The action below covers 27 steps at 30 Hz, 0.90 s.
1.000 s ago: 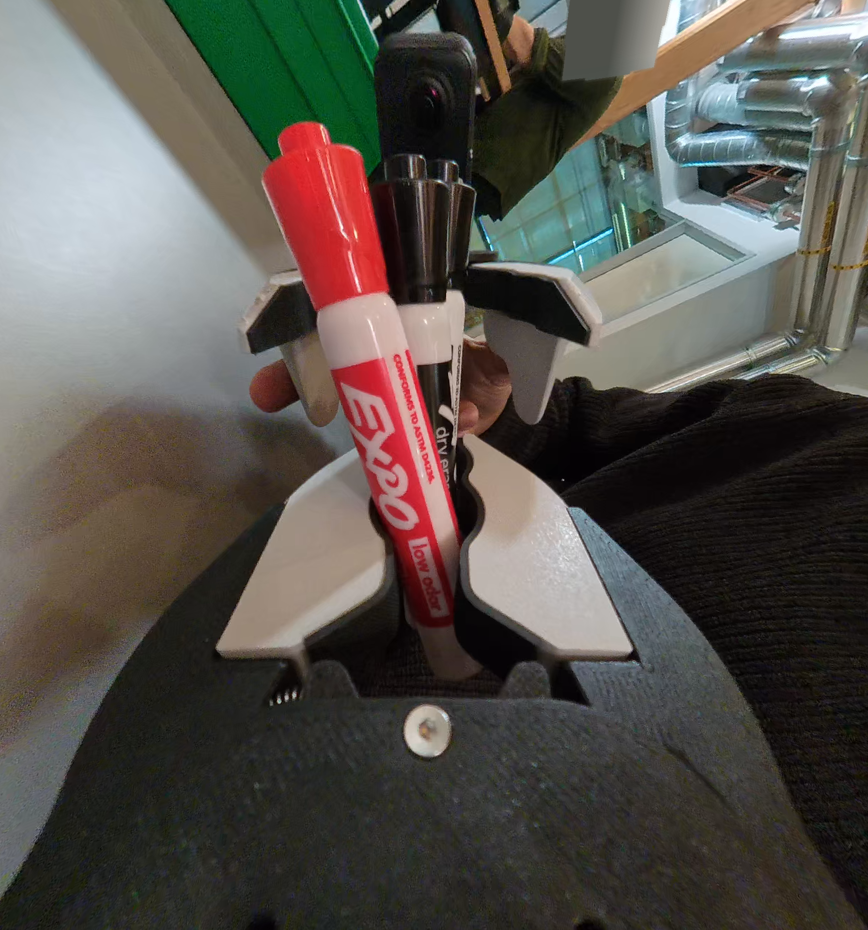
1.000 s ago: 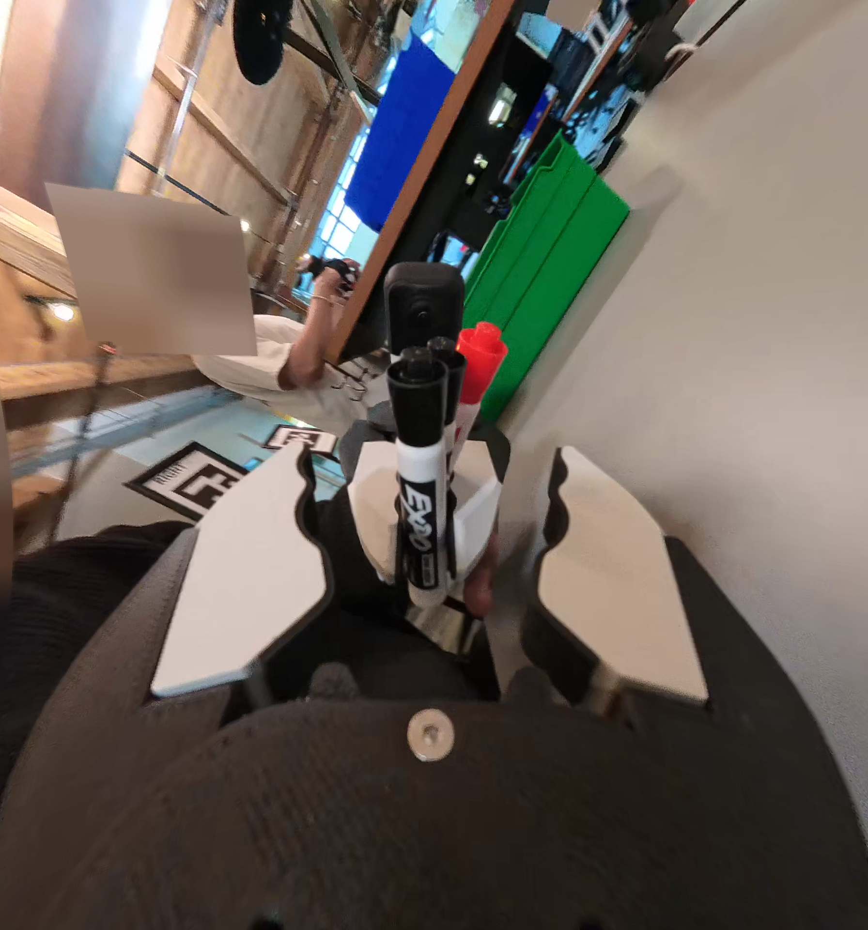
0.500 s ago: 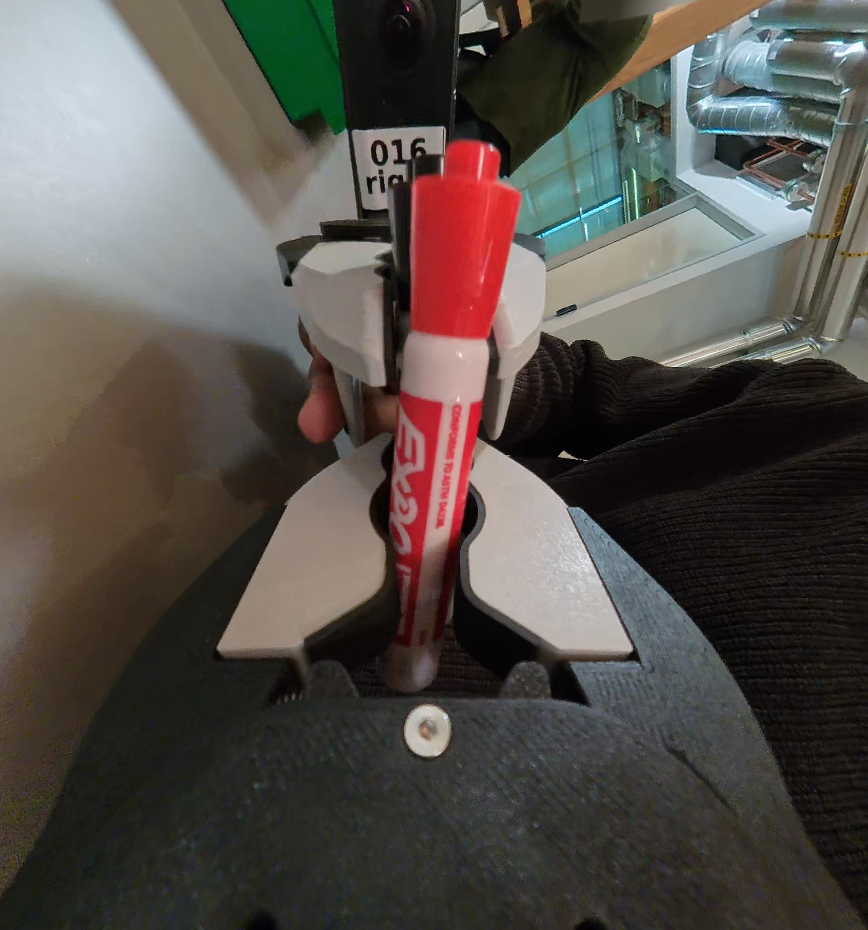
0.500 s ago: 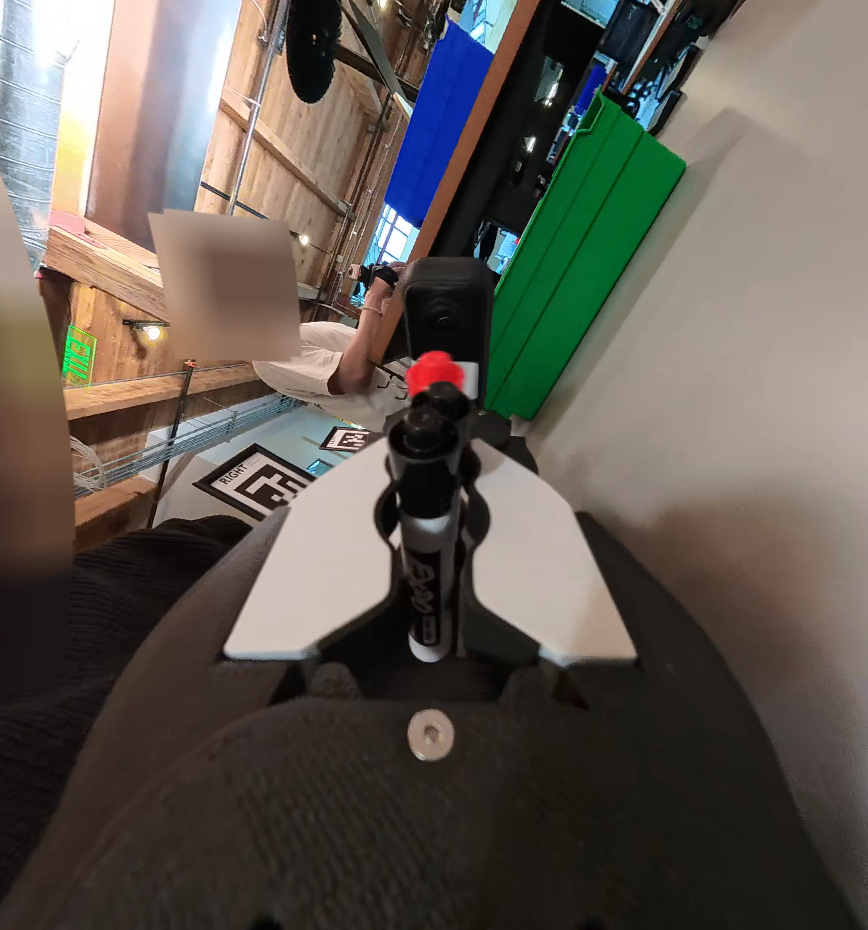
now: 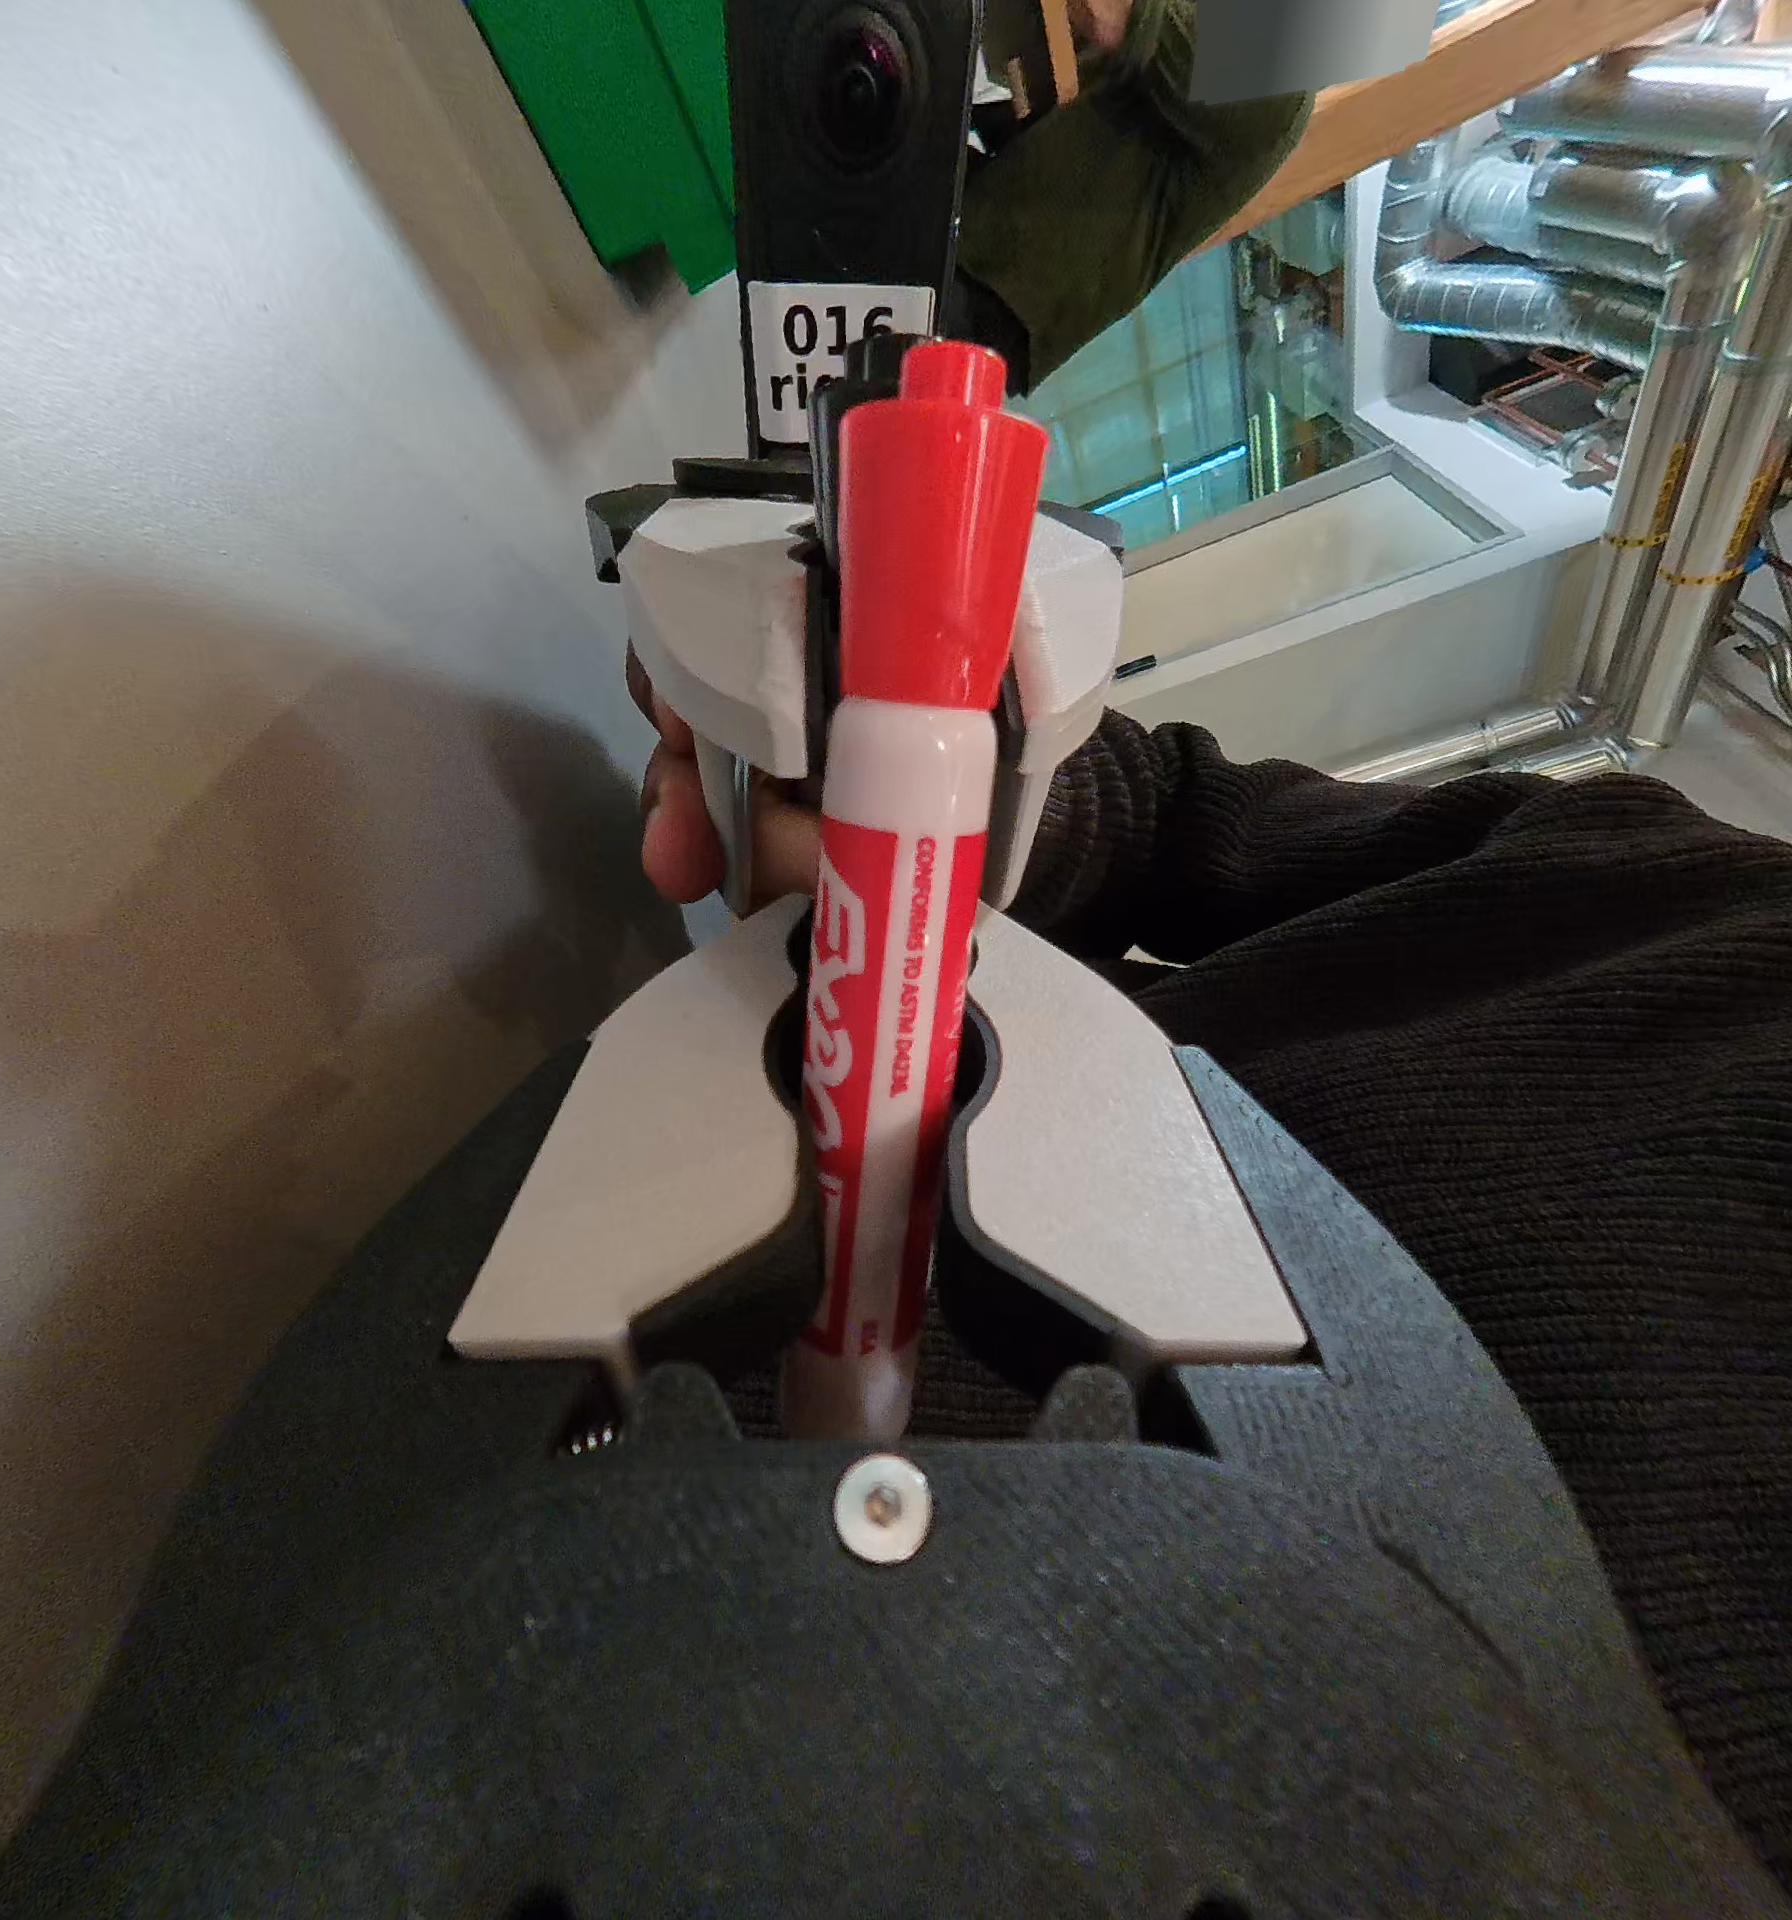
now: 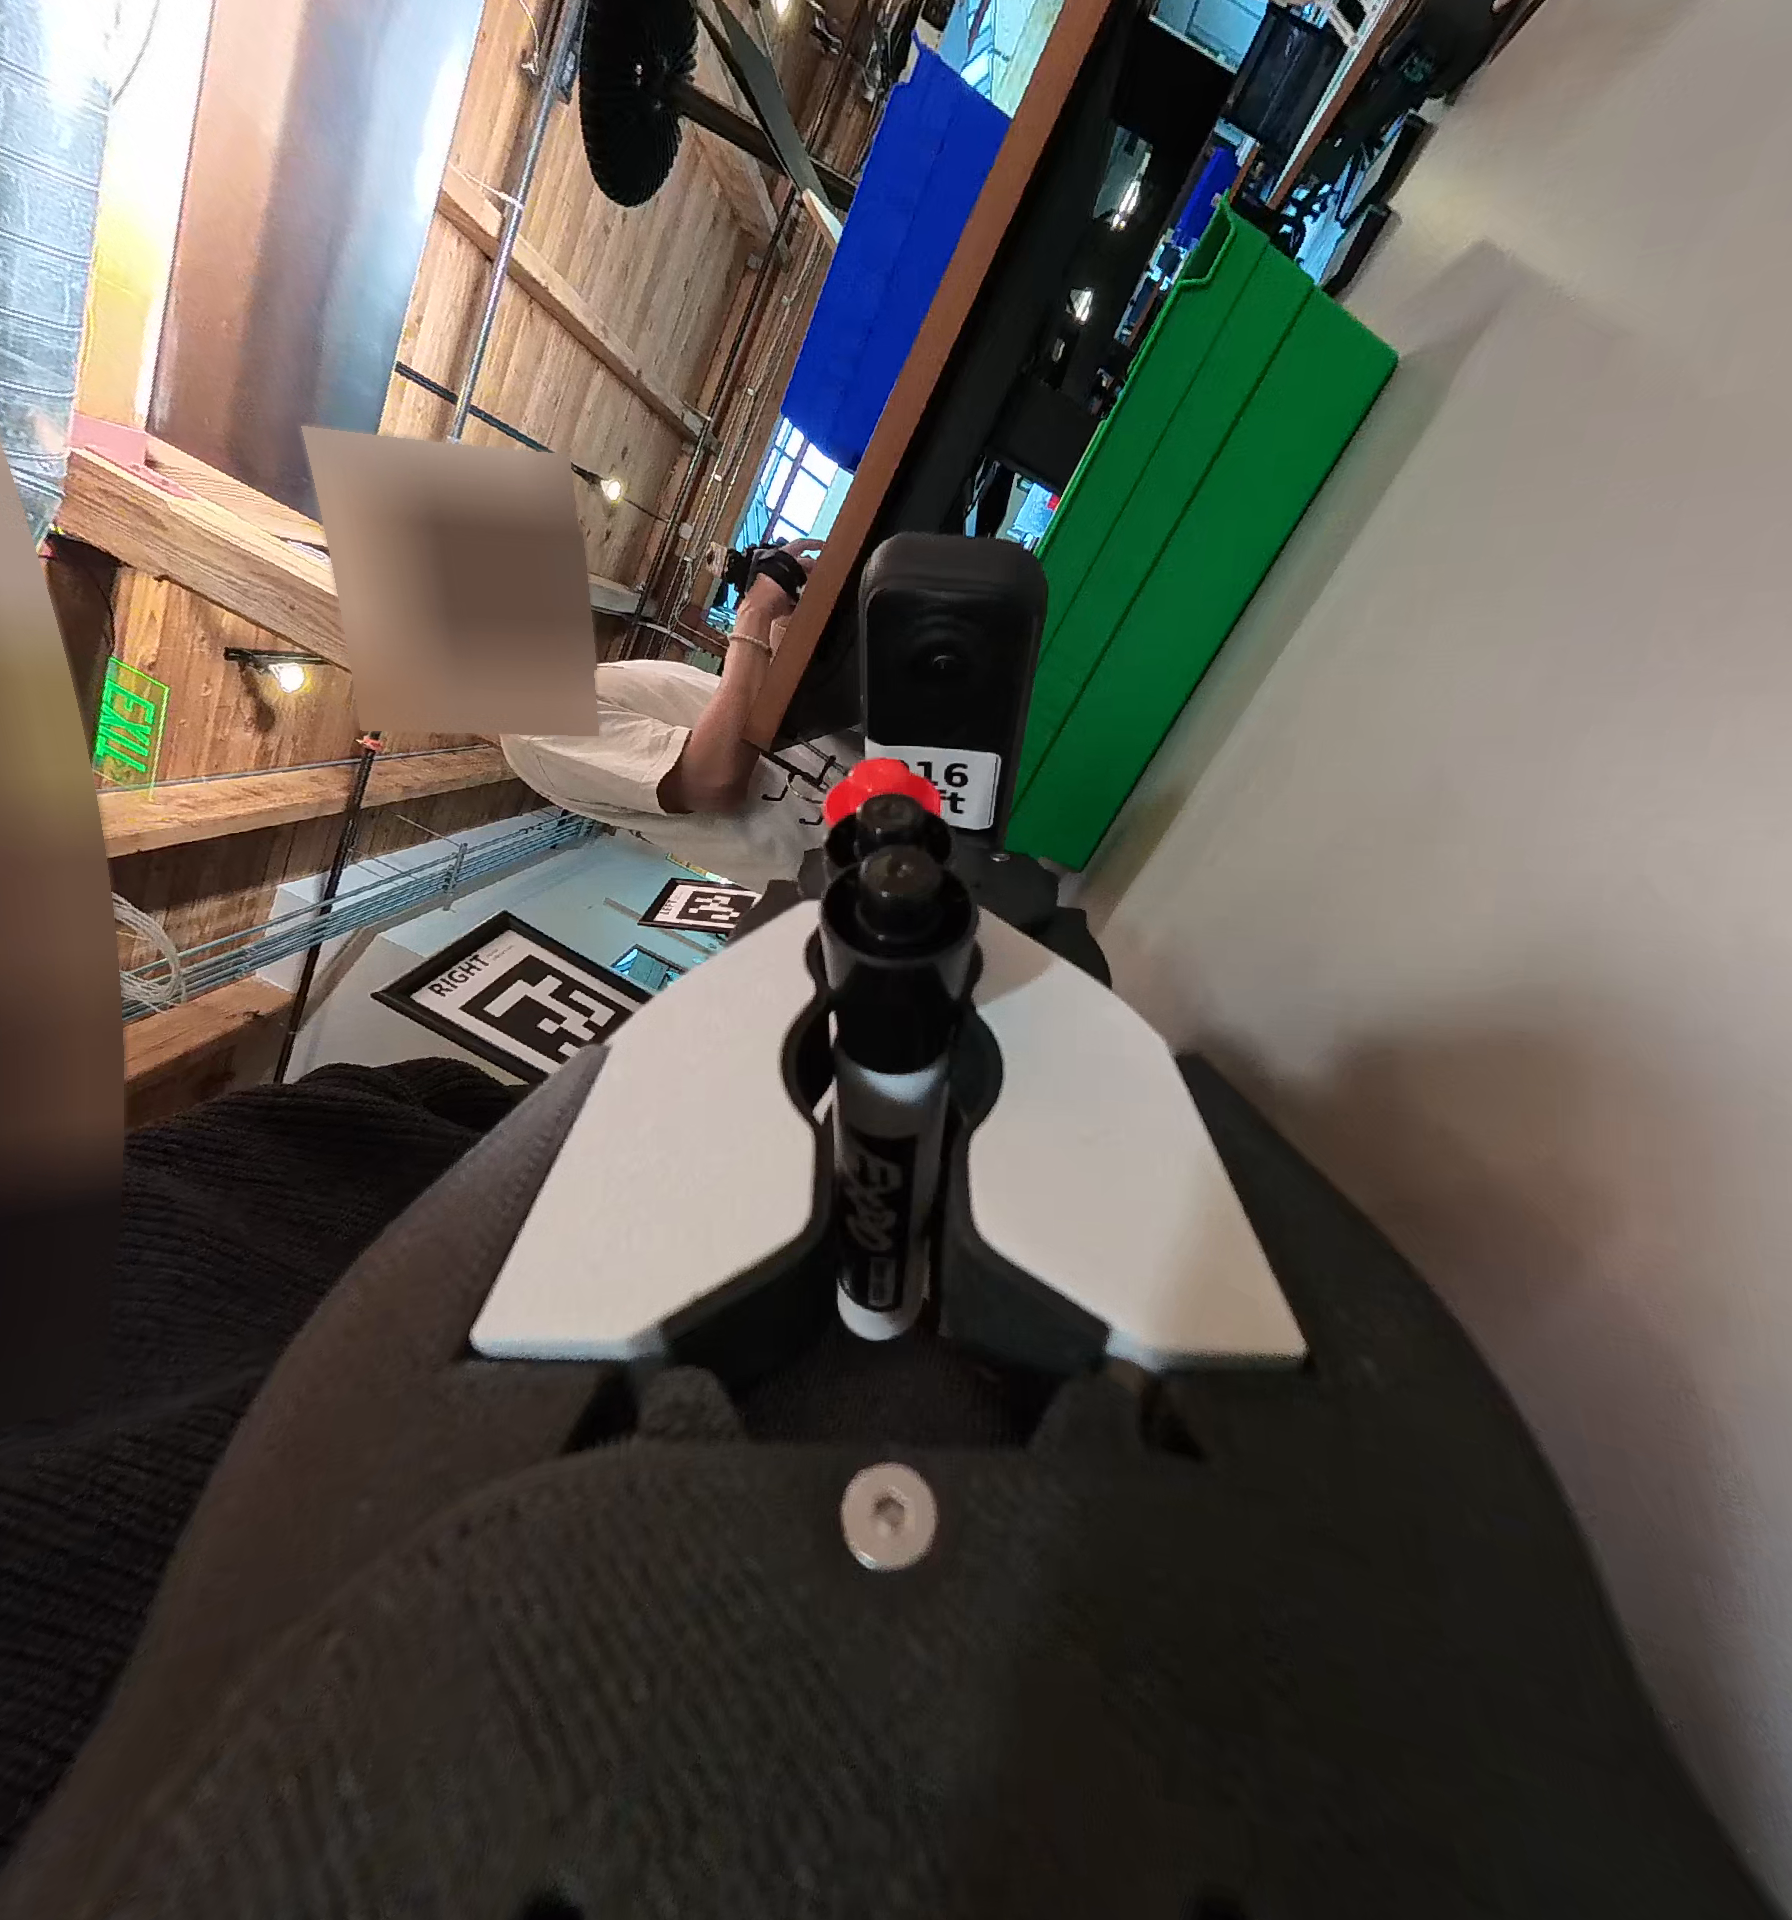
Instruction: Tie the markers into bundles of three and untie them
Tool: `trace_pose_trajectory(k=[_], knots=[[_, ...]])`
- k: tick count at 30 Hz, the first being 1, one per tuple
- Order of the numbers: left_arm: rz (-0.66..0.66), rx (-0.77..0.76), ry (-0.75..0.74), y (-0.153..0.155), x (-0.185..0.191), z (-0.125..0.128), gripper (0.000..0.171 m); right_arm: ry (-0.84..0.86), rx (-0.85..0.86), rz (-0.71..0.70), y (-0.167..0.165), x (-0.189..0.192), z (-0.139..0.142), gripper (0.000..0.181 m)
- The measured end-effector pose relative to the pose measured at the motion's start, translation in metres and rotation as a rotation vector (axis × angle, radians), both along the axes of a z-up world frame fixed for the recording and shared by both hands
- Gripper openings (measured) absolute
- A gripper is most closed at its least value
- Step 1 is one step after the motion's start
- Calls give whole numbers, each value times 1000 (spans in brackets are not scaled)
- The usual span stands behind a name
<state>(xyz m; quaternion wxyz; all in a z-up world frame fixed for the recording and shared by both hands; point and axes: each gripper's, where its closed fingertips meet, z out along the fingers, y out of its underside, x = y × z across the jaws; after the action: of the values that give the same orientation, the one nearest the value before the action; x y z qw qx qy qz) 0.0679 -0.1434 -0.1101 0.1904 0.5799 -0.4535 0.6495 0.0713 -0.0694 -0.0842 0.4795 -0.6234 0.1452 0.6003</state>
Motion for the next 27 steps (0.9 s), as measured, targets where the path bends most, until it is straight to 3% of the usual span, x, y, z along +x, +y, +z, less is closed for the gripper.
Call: trace_pose_trajectory(k=[5,10,13,27], knots=[[-22,-4,57,-4,-2,-9,20,82,-73,32,1,-2,-11,19],[-29,-127,140,-6,-3,-10,20,213,-151,80,2,-5,-23,29],[-32,-108,148,-5,-3,-14,20,189,-156,84,2,-6,-24,19],[-34,-113,133,-4,-3,-12,22,170,-157,64,2,-1,-25,19]])
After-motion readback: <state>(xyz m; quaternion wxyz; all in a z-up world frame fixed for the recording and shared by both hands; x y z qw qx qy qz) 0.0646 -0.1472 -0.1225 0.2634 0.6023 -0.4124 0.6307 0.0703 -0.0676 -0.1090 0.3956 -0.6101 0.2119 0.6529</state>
